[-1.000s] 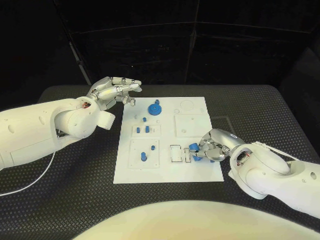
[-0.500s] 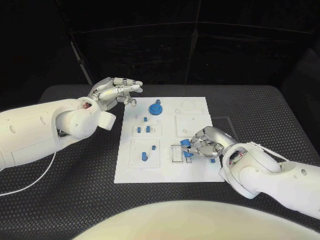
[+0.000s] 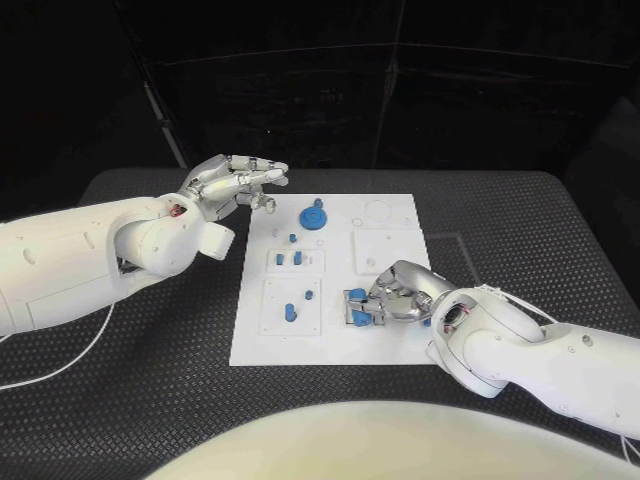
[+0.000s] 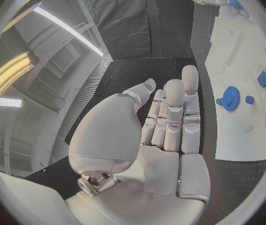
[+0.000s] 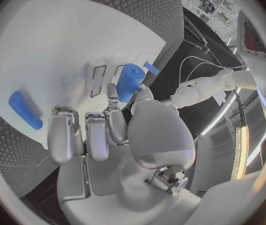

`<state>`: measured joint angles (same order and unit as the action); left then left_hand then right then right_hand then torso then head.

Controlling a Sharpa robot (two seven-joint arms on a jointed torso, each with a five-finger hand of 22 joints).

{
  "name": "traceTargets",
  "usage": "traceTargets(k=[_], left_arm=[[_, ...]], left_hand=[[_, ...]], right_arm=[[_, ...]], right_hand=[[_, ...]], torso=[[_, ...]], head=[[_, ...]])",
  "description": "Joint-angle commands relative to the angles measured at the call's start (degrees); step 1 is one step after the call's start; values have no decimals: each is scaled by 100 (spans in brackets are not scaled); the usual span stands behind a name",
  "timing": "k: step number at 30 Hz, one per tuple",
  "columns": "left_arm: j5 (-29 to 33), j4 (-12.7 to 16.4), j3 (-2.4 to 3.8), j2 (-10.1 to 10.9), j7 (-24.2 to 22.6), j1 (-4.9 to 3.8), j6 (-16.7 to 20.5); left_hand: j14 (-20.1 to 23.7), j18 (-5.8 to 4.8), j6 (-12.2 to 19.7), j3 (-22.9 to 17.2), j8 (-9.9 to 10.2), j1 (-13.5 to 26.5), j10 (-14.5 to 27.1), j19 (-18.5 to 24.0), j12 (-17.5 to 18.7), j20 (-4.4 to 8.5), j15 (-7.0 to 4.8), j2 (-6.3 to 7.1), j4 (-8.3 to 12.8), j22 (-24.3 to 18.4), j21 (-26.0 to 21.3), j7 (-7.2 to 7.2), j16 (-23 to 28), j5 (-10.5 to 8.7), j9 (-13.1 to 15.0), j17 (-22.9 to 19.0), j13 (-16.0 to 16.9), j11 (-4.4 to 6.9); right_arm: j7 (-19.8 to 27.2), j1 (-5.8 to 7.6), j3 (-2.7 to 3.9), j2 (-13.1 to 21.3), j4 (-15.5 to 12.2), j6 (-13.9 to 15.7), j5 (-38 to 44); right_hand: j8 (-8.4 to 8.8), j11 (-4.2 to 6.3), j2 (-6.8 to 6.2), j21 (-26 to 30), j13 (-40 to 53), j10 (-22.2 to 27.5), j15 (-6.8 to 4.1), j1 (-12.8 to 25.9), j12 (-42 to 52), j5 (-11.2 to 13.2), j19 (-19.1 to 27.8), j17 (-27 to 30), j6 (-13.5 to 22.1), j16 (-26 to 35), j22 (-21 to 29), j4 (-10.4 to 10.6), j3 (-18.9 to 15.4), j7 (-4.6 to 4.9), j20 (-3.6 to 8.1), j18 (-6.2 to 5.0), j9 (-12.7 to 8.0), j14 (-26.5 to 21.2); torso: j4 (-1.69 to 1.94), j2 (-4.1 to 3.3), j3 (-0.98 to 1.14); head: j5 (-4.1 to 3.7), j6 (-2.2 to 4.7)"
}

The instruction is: Assemble the parts on the task board

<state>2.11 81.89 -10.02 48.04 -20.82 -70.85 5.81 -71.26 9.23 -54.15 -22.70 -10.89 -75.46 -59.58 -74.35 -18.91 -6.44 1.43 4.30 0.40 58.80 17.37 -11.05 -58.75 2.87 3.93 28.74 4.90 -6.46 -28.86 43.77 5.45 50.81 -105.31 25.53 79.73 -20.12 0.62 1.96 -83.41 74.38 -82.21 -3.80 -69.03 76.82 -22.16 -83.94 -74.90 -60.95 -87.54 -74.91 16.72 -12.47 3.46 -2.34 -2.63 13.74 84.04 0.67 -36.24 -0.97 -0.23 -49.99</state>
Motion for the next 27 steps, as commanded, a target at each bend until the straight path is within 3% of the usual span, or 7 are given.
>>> traceTargets(k=[1,6,9,13,20,24,27], left_arm=[[5,13,4,-4,-5,-8,-73],[5,16,4,-3,2,-9,-79],[5,17,4,-2,4,-9,-81],[5,19,4,2,7,-9,-80],[5,25,4,16,11,-9,-82],[5,29,4,23,14,-9,-88],[5,31,4,26,20,-9,-99]], left_hand=[[42,107,33,30,-40,67,41,11,-25,-46,2,-7,-11,-6,-34,5,20,21,3,-6,8,-10],[42,107,33,30,-40,67,41,11,-25,-46,2,-7,-11,-6,-34,5,20,21,3,-6,8,-10],[42,107,33,30,-40,67,41,11,-25,-46,2,-7,-11,-6,-34,5,20,21,3,-6,8,-10],[42,107,33,30,-40,67,41,11,-25,-46,2,-7,-11,-6,-34,5,20,21,3,-6,8,-10],[42,107,33,30,-40,67,41,11,-25,-46,2,-7,-11,-6,-34,5,20,21,3,-6,8,-10],[42,107,33,30,-40,67,41,11,-25,-46,2,-7,-11,-6,-34,5,20,21,3,-6,8,-10],[42,107,33,30,-40,67,41,11,-25,-46,2,-7,-11,-6,-34,5,20,21,3,-6,8,-10]], right_arm=[[-131,10,4,-22,11,-78,-77],[-184,10,4,-48,33,30,-79],[-203,10,4,-51,42,99,-77],[-209,10,4,-43,38,184,-33],[-175,10,4,-9,-2,295,95],[-121,10,4,21,-32,296,150],[-90,10,4,29,-50,228,239]], right_hand=[[40,-5,-19,-7,-29,21,-49,167,-64,483,-208,-965,-4,-3,-372,-3,-131,30,36,18,27,482],[62,-25,-177,33,-127,90,-36,591,-212,1645,-180,-928,60,20,-317,7,-318,52,25,7,99,473],[82,-42,-386,63,-226,158,-20,889,-339,1898,-160,-907,119,34,-277,23,-217,73,11,-3,135,467],[86,-54,-605,84,-293,206,-12,1148,-439,1922,-147,-892,158,46,-252,23,9,82,1,-9,181,463],[75,-55,-597,92,-308,216,-8,1076,-475,1853,-144,-882,164,53,-245,10,173,83,-3,-11,216,461],[13,-35,-503,86,-259,184,-23,465,-460,1406,-151,-900,121,48,-262,-106,346,57,6,-9,292,466],[-88,-1,-486,75,-209,157,-51,-224,-430,1208,-160,-913,63,44,-287,-445,466,23,32,-5,369,469]], torso=[[-4,10,1],[-4,8,1],[-1,10,2],[-4,5,4],[-13,9,6],[-6,8,4],[-4,11,5]], head=[[-5,-1],[4,-1],[3,-1],[6,-1],[3,-1],[-10,-1],[-9,-1]])
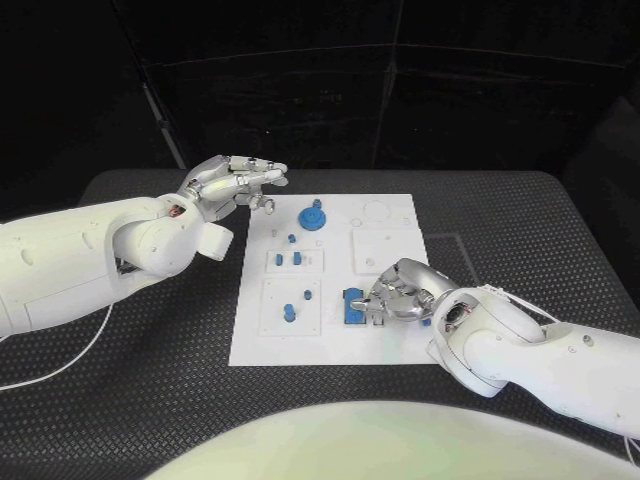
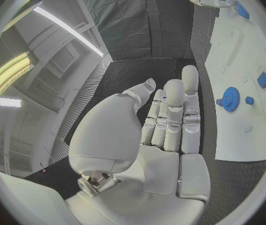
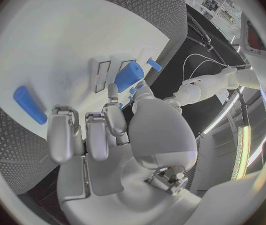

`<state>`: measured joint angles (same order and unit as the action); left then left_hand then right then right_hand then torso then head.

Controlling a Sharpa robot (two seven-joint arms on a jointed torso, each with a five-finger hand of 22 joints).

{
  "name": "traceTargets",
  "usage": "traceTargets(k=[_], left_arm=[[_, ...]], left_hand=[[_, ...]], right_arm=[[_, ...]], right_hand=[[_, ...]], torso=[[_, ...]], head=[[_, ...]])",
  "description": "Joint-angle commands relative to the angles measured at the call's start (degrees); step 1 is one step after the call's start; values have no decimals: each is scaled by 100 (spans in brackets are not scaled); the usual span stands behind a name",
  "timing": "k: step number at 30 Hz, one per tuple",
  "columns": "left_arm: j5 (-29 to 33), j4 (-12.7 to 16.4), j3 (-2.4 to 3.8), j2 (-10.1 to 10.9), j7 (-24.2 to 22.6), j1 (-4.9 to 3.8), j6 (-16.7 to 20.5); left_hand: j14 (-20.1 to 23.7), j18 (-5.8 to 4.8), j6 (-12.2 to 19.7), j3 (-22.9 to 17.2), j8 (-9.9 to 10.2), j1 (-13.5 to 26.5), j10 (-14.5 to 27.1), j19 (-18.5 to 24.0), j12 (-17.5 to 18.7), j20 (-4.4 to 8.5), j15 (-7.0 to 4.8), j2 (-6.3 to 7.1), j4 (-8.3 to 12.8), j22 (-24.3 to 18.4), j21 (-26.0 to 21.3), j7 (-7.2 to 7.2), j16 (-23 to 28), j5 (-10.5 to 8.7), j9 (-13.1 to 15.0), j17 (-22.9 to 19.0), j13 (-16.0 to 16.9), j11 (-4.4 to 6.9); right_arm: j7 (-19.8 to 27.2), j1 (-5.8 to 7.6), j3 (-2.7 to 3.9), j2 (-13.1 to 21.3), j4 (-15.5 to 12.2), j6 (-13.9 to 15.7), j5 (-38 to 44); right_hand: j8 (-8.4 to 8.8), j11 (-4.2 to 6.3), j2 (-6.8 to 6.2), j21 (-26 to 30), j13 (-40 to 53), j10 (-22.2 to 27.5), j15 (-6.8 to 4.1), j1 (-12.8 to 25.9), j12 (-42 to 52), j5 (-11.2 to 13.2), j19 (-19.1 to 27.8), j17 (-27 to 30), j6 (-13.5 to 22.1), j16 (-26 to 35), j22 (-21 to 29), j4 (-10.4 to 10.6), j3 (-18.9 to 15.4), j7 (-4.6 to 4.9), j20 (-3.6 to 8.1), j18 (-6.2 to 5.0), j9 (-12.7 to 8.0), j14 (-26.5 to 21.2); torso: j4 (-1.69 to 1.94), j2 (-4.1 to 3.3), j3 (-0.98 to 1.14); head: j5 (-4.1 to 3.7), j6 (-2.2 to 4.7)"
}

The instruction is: Assemble the parts on the task board

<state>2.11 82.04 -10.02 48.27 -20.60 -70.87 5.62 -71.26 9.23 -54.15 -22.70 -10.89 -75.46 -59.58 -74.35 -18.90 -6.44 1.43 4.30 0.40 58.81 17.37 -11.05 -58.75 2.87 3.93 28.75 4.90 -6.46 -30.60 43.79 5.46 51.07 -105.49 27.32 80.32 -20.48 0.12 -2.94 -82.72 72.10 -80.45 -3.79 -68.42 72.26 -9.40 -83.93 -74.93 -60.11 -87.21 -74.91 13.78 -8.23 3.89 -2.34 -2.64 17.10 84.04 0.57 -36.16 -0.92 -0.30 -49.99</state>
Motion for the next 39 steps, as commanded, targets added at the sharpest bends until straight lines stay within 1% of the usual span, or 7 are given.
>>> traceTargets(k=[1,6,12,20,25,34,39], left_arm=[[5,15,5,4,-1,-7,-83],[5,17,5,4,3,-7,-95],[5,22,5,10,9,-7,-95],[3,21,5,12,16,-7,-95],[-14,22,5,13,16,-7,-97],[-21,15,4,17,15,-7,-96],[-22,9,4,9,18,-7,-99]], left_hand=[[42,107,33,30,-40,67,41,11,-26,-47,3,-8,-11,-7,-34,5,20,21,3,-6,9,-10],[42,107,33,30,-40,67,41,11,-26,-47,3,-8,-11,-7,-34,5,20,21,3,-6,9,-10],[42,107,33,30,-40,67,41,11,-26,-47,3,-8,-11,-7,-34,5,20,21,3,-6,9,-10],[51,108,47,43,-48,62,57,13,-37,-49,4,-20,-13,-19,-43,5,20,22,2,-16,9,-10],[51,108,47,43,-48,62,57,13,-37,-49,4,-20,-13,-19,-43,5,20,22,2,-16,9,-10],[51,108,47,43,-48,62,57,13,-37,-49,4,-20,-13,-19,-43,5,20,22,2,-16,9,-10],[54,109,49,42,-55,51,61,13,-45,-49,3,-35,-10,-25,-46,6,17,23,3,-17,9,-9]], right_arm=[[88,8,2,-1,-33,24,206],[85,7,2,-38,-24,-98,398],[1,7,2,-88,6,-182,645],[-121,7,2,-108,30,-193,915],[-125,7,2,-110,36,-253,1104],[-19,7,2,-95,36,-337,1217],[177,7,2,-93,36,-298,973]], right_hand=[[-82,58,3,4,31,-25,-59,-452,33,-84,-162,-915,-33,9,-291,-247,68,-29,37,-2,55,471],[-215,93,48,-20,113,-71,-87,-896,96,65,-178,-948,-81,-5,-336,-521,158,-69,63,7,145,478],[-324,121,64,-41,175,-108,-108,-1031,147,113,-191,-972,-113,-16,-375,-620,173,-103,82,15,213,483],[-460,171,165,-63,251,-154,-148,-1217,210,93,-205,-1006,-136,-31,-415,-738,240,-162,117,23,295,490],[-514,192,197,-81,317,-189,-167,-1362,266,182,-217,-1028,-122,-41,-447,-831,324,-183,138,30,325,494],[-551,201,181,-103,385,-229,-175,-1398,331,204,-230,-1044,-134,-49,-485,-864,349,-190,147,38,342,498],[-584,192,199,-109,402,-244,-169,-1152,343,249,-234,-1059,-117,-55,-498,-696,306,-182,148,41,359,501]], torso=[[5,3,0],[12,0,-3],[10,-4,-4],[6,-1,-1],[5,1,-4],[0,5,0],[10,-2,0]], head=[[1,-1],[-13,-1],[-7,-1],[34,-1],[54,-1],[52,-1],[50,-1]])
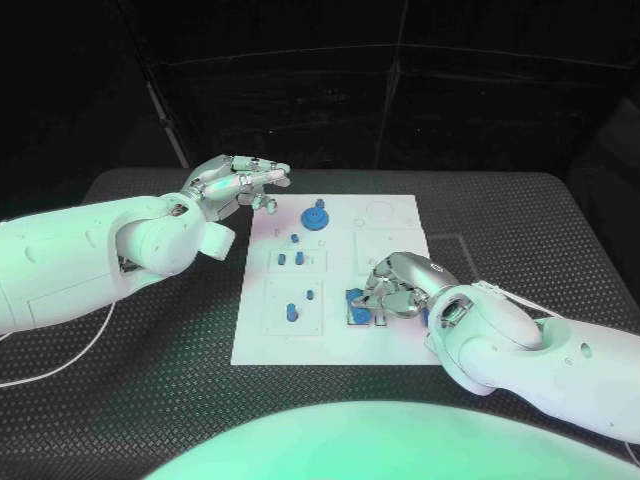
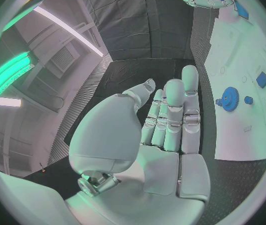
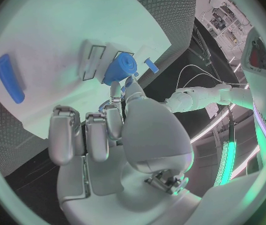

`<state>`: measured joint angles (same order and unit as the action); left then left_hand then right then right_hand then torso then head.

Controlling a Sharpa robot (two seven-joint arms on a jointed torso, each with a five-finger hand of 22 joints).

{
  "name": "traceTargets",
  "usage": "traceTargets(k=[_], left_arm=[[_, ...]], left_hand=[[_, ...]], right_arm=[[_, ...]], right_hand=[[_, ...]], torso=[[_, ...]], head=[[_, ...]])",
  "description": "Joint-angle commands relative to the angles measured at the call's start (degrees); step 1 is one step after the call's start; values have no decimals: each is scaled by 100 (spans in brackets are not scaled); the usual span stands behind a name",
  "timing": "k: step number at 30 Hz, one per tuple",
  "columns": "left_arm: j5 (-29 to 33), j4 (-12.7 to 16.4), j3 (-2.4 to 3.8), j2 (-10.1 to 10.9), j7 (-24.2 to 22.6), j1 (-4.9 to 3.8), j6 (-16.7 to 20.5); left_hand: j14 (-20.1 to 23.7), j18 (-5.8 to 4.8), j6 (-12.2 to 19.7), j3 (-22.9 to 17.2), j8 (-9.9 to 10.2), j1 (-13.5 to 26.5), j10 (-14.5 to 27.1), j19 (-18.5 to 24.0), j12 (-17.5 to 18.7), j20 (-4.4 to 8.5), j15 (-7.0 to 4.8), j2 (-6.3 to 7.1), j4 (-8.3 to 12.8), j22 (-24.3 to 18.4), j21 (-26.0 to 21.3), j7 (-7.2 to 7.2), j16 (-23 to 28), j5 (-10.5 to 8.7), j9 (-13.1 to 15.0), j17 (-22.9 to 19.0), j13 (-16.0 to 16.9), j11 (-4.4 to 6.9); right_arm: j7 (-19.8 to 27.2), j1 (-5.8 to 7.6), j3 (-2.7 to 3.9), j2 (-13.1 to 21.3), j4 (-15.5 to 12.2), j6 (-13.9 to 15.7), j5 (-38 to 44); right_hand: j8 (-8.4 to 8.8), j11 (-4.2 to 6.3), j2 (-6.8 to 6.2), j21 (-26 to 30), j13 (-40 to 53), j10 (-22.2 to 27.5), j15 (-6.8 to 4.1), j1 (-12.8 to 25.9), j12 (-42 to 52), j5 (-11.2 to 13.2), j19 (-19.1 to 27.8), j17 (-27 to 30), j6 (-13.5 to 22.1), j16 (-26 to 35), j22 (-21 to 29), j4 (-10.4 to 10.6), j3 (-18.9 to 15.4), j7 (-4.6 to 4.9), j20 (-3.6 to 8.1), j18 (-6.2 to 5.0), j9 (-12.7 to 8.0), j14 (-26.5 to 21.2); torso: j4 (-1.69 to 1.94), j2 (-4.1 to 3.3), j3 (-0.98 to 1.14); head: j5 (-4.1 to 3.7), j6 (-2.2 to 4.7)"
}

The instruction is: Assemble the parts on the task board

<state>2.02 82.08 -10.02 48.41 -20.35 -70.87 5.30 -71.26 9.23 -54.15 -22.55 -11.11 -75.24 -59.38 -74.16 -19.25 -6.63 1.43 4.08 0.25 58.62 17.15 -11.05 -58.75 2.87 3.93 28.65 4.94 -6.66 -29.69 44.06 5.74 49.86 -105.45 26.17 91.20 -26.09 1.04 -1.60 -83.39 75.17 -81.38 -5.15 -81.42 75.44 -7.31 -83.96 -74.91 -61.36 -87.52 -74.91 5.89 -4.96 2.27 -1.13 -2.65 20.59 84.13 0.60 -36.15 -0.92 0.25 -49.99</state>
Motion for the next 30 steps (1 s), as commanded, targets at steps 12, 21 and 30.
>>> traceTargets(k=[12,21,30], left_arm=[[-69,-13,3,-5,-9,-6,-63],[-169,-22,2,29,0,-6,-66],[-180,-33,-2,17,18,-5,-79]], left_hand=[[54,109,49,27,-33,29,41,-7,-10,-30,3,-13,6,-5,-24,6,17,23,3,-7,5,12],[54,109,49,27,-33,29,41,-7,-10,-30,3,-13,6,-5,-24,6,17,23,3,-7,5,12],[54,109,49,27,-33,29,41,-7,-10,-30,3,-13,6,-5,-24,6,17,23,3,-7,5,12]], right_arm=[[1219,-21,-26,104,-29,946,-1019],[1377,-20,-27,349,-72,529,-1260],[1270,-20,-28,458,-91,36,-1204]], right_hand=[[-58,102,105,-101,322,-275,-41,384,247,-125,-267,-1177,99,-82,-594,325,-90,-19,34,61,35,517],[-48,97,100,-89,290,-252,-37,330,206,-90,-259,-1152,127,-70,-575,304,-93,-13,32,57,32,512],[-50,100,118,-87,293,-238,-38,139,192,-62,-254,-1156,131,-71,-576,199,-61,-17,32,56,31,511]], torso=[[-5,1,5],[-6,8,-1],[2,1,-2]], head=[[-18,-1],[-12,-1],[-5,-1]])
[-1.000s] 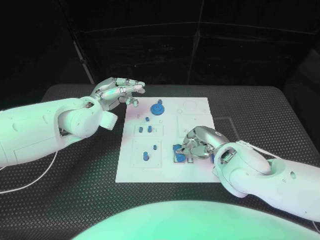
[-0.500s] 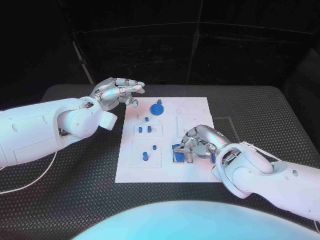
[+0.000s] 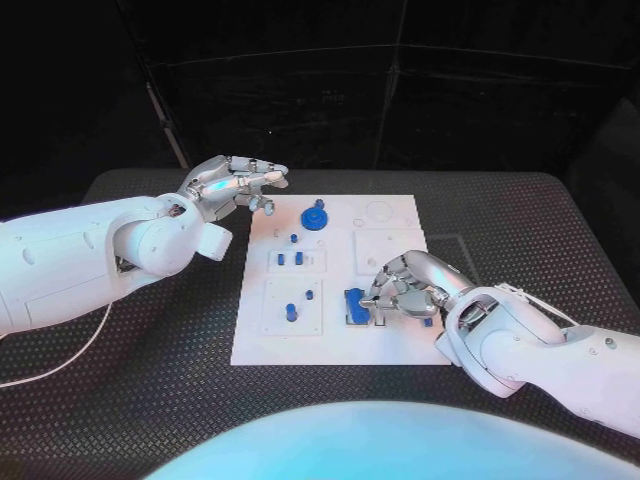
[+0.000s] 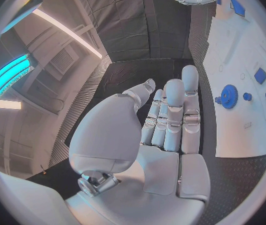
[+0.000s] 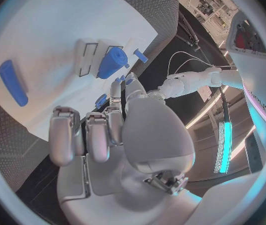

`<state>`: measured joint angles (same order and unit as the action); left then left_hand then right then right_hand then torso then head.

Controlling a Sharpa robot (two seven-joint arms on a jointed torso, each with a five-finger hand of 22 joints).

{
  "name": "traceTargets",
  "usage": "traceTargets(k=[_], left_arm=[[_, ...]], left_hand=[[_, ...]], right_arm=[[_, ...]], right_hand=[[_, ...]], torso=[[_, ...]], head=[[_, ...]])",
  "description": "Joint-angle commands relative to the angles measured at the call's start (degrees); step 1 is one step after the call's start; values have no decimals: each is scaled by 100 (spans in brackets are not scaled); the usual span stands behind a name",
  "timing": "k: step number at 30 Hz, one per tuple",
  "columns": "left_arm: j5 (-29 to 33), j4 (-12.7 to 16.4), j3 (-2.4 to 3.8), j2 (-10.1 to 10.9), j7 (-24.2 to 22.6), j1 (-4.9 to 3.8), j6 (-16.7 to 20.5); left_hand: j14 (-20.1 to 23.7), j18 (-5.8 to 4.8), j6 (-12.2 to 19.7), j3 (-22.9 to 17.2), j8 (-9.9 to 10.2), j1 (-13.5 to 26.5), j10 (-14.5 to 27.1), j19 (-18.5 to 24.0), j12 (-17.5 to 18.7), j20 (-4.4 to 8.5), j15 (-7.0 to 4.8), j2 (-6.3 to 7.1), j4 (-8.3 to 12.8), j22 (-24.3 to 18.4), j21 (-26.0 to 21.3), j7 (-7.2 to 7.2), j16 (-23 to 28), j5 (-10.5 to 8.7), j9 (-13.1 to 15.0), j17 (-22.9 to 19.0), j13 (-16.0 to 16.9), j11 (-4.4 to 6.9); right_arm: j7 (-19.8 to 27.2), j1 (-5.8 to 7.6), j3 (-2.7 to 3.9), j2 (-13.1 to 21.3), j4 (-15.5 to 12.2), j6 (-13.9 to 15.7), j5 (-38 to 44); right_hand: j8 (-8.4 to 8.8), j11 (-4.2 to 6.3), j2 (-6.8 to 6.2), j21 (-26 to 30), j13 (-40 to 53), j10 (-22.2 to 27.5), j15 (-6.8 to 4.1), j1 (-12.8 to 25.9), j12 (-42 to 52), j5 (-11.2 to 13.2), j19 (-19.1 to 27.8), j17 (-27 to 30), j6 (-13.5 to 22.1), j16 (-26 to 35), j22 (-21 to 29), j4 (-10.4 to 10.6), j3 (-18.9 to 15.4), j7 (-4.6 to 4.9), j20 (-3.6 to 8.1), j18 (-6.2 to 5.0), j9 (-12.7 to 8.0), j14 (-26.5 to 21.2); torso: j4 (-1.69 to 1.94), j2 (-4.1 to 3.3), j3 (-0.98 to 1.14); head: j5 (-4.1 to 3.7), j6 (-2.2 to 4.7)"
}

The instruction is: Assemble the parts on the task board

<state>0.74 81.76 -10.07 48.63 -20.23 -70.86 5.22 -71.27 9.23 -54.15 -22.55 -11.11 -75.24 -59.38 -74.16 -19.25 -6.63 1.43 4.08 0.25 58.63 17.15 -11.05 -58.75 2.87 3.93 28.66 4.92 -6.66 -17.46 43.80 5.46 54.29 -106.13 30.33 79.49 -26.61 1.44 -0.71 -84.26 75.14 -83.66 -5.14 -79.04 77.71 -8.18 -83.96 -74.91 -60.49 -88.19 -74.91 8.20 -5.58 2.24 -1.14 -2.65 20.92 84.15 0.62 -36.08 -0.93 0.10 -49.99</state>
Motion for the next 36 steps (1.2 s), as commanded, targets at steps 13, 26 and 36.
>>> traceTargets(k=[13,26,36], left_arm=[[-54,10,0,-7,11,-6,-72],[-54,19,0,-8,18,-7,-68],[-54,18,0,-15,33,-7,-69]], left_hand=[[62,109,52,32,-43,22,48,-7,-20,-31,3,-27,6,-14,-29,5,21,22,4,-26,7,11],[65,109,58,38,-44,24,53,-7,-22,-31,4,-25,5,-16,-31,3,21,22,3,-28,7,9],[65,109,58,38,-44,24,53,-7,-22,-31,4,-25,5,-16,-31,3,21,22,3,-28,7,9]], right_arm=[[-133,6,0,-91,109,-572,169],[-343,6,1,-350,307,-416,332],[-486,7,1,-396,347,-790,381]], right_hand=[[2,63,85,-3,299,-5,-40,-194,-44,44,-254,-1162,32,-7,-584,-79,32,-18,32,57,-6,510],[-2,69,137,-7,315,-11,-44,-241,-34,42,-256,-1174,18,-12,-592,-97,56,-27,34,59,-7,513],[34,58,124,8,257,29,-37,-279,-109,92,-245,-1144,63,4,-570,-127,42,-9,32,54,-27,506]], torso=[[4,-14,-3],[2,-11,-2],[-4,-4,0]], head=[[-2,-1],[1,-1],[-26,-1]])
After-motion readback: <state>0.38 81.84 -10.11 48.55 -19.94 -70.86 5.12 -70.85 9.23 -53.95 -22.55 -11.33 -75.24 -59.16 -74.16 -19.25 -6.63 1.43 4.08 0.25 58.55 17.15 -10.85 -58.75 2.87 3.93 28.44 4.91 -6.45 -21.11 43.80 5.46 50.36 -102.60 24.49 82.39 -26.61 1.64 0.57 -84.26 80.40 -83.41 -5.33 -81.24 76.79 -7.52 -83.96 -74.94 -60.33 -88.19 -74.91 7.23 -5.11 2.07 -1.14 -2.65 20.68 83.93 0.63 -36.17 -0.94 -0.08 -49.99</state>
